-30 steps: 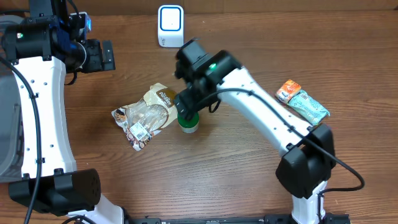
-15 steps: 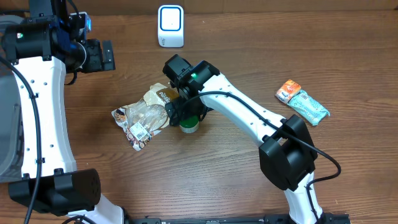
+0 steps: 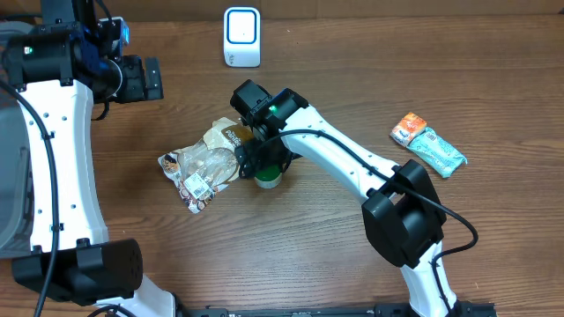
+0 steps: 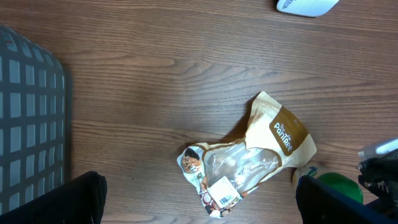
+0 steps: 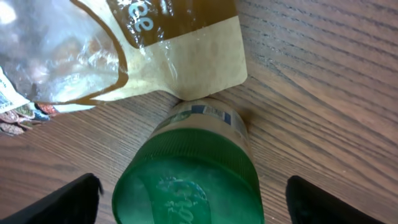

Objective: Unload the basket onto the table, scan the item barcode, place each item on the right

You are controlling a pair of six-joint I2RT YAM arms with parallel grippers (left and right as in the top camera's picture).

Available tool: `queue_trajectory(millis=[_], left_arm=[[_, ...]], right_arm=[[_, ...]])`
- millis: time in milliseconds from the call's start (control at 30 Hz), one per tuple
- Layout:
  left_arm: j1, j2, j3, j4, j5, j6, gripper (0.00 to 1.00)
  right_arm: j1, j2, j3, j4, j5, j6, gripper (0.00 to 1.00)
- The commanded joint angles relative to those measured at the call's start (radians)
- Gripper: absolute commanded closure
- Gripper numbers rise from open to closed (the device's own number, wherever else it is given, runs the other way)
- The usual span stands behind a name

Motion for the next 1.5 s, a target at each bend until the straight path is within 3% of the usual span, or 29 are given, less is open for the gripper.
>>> queue_trajectory(millis=[0, 200, 467, 667, 800, 1000, 1133, 1333, 1400, 1467], left_arm=[[-0.002, 0.008, -0.002, 0.001, 0.008, 0.016, 0.0], [-0.002, 0.008, -0.002, 0.001, 0.008, 0.016, 0.0], [-0.002, 0.008, -0.002, 0.001, 0.008, 0.016, 0.0], [-0.002, 0.008, -0.002, 0.001, 0.008, 0.016, 0.0], [-0.002, 0.008, -0.002, 0.001, 0.008, 0.016, 0.01], [-0.002, 0.008, -0.002, 0.001, 0.008, 0.016, 0.0], [-0.002, 0.008, -0.002, 0.001, 0.008, 0.016, 0.0], [-0.002, 0.008, -0.002, 0.001, 0.008, 0.016, 0.0], [-0.002, 0.008, -0.002, 0.001, 0.008, 0.016, 0.0], [-0.002, 0.008, -0.002, 0.001, 0.008, 0.016, 0.0]], right_arm=[[0.006, 0.029, -0.005, 0.009, 0.006, -0.003, 0.14], [0.005, 0.056, -0.005, 0.0, 0.007, -0.003, 0.31], [-0.009, 0.055, 0.023, -0.021, 0.021, -0.039, 0.35], [-0.013, 0.049, 0.146, -0.116, 0.021, -0.245, 0.35], [-0.013, 0.026, 0.215, -0.175, 0.021, -0.5, 0.35], [-0.013, -0.01, 0.223, -0.248, 0.021, -0.978, 0.27], [-0.018, -0.01, 0.222, -0.273, 0.021, -1.209, 0.19], [-0.048, -0.01, 0.222, -0.252, 0.008, -1.278, 0.1], [-0.056, -0.01, 0.222, -0.231, -0.029, -1.226, 0.09], [-0.067, -0.01, 0.222, -0.205, -0.078, -1.122, 0.0]])
